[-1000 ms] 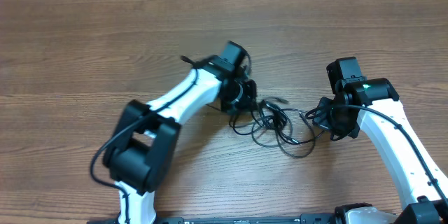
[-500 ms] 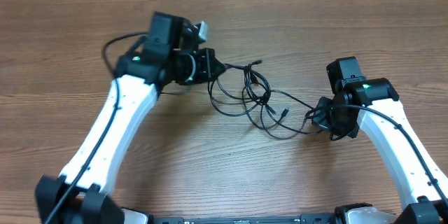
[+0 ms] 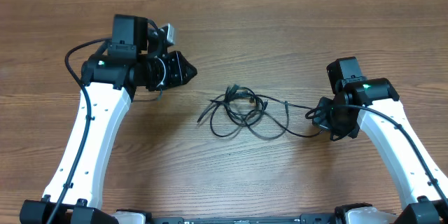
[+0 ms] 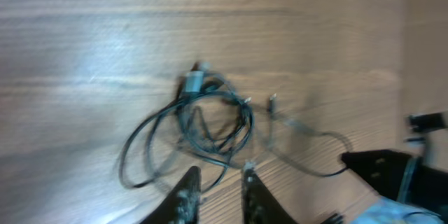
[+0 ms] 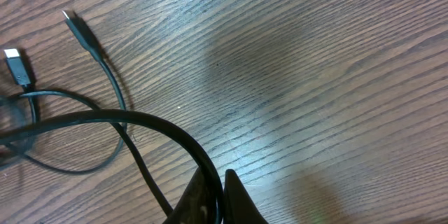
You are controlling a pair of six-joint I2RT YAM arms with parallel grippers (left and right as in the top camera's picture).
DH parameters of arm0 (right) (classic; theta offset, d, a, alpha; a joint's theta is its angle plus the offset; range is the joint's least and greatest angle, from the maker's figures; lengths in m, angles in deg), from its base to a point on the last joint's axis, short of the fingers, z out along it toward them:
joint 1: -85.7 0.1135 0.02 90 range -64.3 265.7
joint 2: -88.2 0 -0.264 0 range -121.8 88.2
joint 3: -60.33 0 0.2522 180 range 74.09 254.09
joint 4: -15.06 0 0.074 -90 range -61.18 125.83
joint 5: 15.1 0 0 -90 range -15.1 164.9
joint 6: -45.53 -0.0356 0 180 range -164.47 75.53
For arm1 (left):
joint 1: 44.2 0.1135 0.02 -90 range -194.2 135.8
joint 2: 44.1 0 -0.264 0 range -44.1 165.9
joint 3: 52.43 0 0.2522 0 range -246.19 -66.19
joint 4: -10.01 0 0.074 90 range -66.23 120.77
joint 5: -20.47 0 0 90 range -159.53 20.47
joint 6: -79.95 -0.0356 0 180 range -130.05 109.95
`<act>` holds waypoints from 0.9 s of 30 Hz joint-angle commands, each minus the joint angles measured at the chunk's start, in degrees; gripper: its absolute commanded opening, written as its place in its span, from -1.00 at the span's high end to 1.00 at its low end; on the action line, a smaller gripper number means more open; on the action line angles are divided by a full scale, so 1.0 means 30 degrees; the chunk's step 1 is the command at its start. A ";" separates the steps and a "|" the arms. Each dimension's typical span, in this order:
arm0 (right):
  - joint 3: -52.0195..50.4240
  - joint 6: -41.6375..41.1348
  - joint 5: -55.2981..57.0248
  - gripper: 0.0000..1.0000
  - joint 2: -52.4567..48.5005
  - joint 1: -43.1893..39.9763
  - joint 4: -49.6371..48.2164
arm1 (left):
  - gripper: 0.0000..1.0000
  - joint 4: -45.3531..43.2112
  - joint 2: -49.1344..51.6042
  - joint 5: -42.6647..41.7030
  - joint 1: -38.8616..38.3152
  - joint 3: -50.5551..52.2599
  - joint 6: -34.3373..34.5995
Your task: Untangle cables
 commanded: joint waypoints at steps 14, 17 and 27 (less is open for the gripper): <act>-0.0095 0.0634 -0.1989 0.92 -0.0029 -0.0044 -0.0947 | 0.16 0.0780 0.0408 0.2441 -0.1982 -0.0153 -0.0670; -0.0095 0.0634 -0.1996 0.92 -0.0022 -0.0044 -0.0962 | 0.17 0.0153 0.1188 0.2601 -0.2871 -0.0153 -0.0678; 0.4546 0.2674 -0.2477 0.93 0.1275 -0.0051 -0.0015 | 0.19 -0.0182 0.4969 0.2849 -0.4991 -0.0153 -0.0663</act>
